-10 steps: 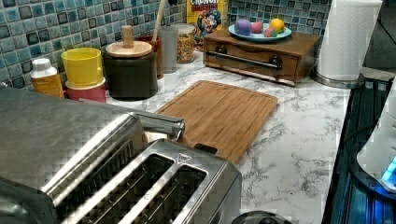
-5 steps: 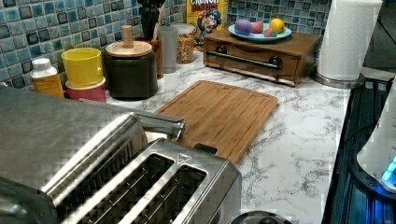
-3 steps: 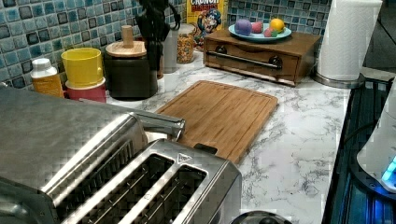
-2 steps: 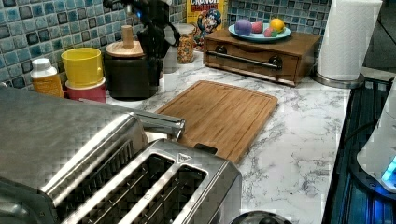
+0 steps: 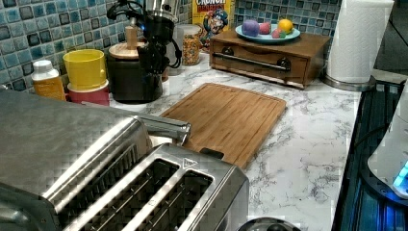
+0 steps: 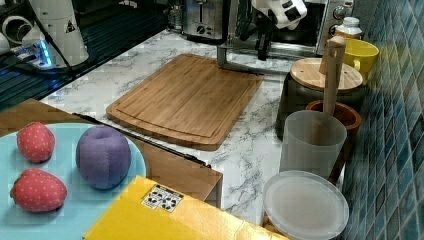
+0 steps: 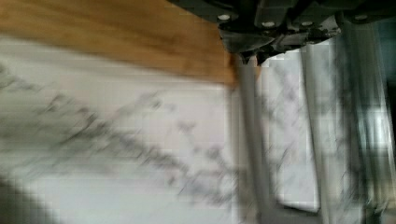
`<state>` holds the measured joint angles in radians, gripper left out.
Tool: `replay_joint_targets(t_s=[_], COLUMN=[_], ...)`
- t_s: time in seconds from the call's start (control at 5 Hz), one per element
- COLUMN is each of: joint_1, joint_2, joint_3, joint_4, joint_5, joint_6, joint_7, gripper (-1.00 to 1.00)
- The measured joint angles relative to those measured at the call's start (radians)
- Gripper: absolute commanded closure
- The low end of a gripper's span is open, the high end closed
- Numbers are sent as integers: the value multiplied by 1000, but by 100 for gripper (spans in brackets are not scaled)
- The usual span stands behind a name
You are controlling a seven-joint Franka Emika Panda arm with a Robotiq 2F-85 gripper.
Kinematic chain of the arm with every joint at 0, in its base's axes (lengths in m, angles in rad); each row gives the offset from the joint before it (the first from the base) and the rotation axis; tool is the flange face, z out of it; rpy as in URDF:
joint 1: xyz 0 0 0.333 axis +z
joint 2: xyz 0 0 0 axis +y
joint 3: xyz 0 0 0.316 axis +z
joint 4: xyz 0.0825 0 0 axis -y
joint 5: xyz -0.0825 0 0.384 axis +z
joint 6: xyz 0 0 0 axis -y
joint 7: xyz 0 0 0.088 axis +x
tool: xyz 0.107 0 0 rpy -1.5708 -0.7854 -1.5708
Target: Close the oven.
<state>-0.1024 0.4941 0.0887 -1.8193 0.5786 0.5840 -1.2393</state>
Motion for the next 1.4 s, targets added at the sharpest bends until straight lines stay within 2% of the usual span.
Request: replay_joint_targets(t_s=[0.2, 0.8, 1.2, 1.4], joint_1=[-6, -17, -2, 23], joint_2=[-10, 12, 17, 19], joint_3=[5, 91, 99, 73], joint_4=[-25, -23, -23, -24], joint_5=[47, 51, 19, 1], joint_6=[27, 44, 104, 120], joint_7=[-7, -51, -51, -51], gripper=[100, 100, 100, 100])
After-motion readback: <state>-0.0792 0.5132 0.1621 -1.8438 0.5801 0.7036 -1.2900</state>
